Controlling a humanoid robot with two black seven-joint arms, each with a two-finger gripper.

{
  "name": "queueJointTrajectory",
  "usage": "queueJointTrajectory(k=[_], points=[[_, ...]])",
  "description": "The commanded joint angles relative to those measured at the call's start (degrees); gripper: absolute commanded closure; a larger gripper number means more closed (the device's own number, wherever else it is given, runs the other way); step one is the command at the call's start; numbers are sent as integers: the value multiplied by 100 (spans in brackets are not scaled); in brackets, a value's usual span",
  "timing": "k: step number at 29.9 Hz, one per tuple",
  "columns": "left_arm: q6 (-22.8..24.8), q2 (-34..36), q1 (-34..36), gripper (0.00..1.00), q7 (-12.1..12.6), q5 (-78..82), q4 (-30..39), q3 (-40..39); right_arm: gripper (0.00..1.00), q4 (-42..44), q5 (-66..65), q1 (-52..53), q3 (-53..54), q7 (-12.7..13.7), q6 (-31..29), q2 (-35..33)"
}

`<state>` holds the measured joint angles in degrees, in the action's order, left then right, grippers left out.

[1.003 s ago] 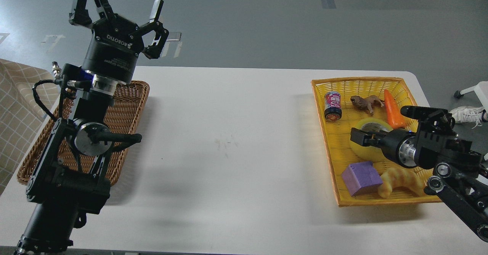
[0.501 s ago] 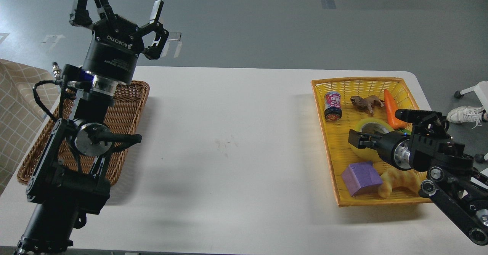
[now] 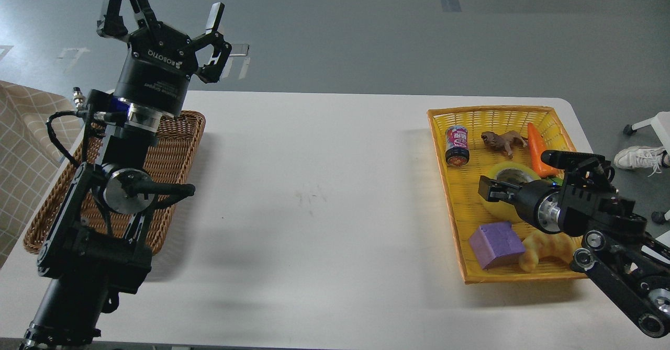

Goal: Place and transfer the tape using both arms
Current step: 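Lower the right gripper and grasp the yellow tape roll's rim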

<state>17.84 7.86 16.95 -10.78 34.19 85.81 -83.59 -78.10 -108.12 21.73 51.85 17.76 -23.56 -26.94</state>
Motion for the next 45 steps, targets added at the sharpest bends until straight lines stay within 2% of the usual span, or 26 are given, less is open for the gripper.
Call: queueJointTrajectory(k=[1,4,8,12,17,32,40,45], points=[[0,67,2,2,6,0,-20,0,40,-3,-7,-28,1,0,1,4],[0,67,-16,2,6,0,-82,0,41,6,-7,-37,1,0,1,4],[0,67,-16,2,6,0,-91,0,53,14,-7,-46,1,-9,79,4],[0,76,2,2,6,0,-100,0,58,14,-7,-72,1,-18,238,13],[0,67,2,2,6,0,-117,0,61,14,-7,-99,1,-44,273,39],[27,295,72,2,-3,-9,-293,-17,61,6,-7,-204,9,-44,273,74],[18,304,63,2,-3,-9,-293,-17,77,-3,2,-204,36,-44,291,74],[18,313,63,2,-3,0,-293,-9,77,-21,19,-204,62,-44,291,66]])
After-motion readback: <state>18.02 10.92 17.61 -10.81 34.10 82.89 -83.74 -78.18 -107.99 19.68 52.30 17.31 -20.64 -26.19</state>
